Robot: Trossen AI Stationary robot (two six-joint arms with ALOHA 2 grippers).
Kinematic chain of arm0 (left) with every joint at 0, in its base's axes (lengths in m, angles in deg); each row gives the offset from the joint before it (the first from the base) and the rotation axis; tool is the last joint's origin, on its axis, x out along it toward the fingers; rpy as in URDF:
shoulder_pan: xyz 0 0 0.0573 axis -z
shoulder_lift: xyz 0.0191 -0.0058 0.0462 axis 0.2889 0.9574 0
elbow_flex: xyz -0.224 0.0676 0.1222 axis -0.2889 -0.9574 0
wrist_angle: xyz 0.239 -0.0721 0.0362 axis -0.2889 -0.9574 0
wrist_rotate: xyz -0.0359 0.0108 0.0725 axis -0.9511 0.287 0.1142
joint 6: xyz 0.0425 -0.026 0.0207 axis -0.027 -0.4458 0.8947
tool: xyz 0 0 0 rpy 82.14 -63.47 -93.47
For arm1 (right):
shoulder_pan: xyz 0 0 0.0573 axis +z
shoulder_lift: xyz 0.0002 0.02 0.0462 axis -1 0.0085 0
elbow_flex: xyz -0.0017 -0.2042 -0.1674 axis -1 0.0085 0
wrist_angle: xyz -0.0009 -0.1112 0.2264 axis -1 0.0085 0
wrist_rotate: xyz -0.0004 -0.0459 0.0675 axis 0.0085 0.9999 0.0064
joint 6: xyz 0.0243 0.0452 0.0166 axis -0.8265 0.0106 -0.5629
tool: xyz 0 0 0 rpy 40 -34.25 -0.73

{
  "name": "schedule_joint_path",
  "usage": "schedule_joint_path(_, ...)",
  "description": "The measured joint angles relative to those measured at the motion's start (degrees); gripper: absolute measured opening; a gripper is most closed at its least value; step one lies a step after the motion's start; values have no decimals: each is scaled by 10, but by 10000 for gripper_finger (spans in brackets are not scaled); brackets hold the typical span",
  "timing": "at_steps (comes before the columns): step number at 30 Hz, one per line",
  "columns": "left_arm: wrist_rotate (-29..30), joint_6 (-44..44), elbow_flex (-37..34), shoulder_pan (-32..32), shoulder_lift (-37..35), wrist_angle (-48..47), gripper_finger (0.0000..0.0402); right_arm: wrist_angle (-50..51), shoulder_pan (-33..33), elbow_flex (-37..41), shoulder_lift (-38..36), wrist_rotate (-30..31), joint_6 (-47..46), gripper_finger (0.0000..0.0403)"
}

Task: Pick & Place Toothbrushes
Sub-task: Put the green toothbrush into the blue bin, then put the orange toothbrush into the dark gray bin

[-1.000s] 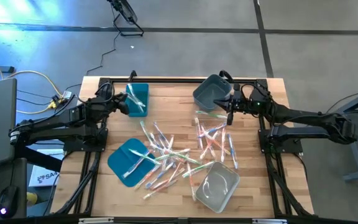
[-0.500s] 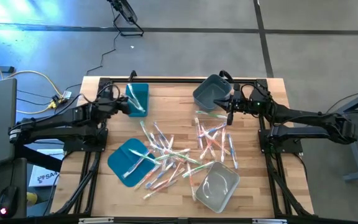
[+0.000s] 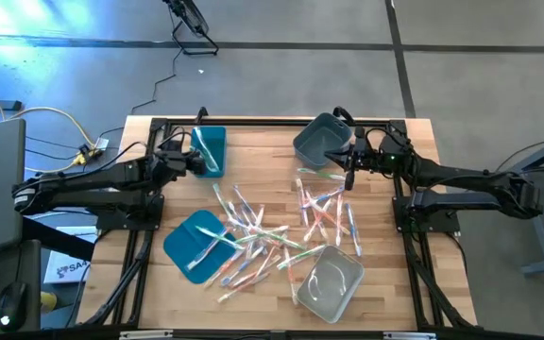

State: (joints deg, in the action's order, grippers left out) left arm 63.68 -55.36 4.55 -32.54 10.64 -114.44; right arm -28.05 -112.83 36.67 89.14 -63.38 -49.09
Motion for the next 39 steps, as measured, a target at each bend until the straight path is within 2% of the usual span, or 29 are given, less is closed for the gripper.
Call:
schedule_joint_path(13, 2, -13, 0, 0, 14, 1, 66, 12, 0, 0, 0, 0, 0, 3)
schedule_joint_path(21, 2, 19, 0, 0, 15, -1, 138, 12, 0, 0, 0, 0, 0, 3)
schedule_joint_path(26, 45, 21, 0, 0, 15, 4, 178, 12, 0, 0, 0, 0, 0, 3)
schedule_joint_path(30, 77, 73, 0, 0, 15, 57, 190, 12, 0, 0, 0, 0, 0, 3)
schedule_joint_path(39, 76, 228, 0, 0, 14, 222, 191, 12, 0, 0, 0, 0, 0, 3)
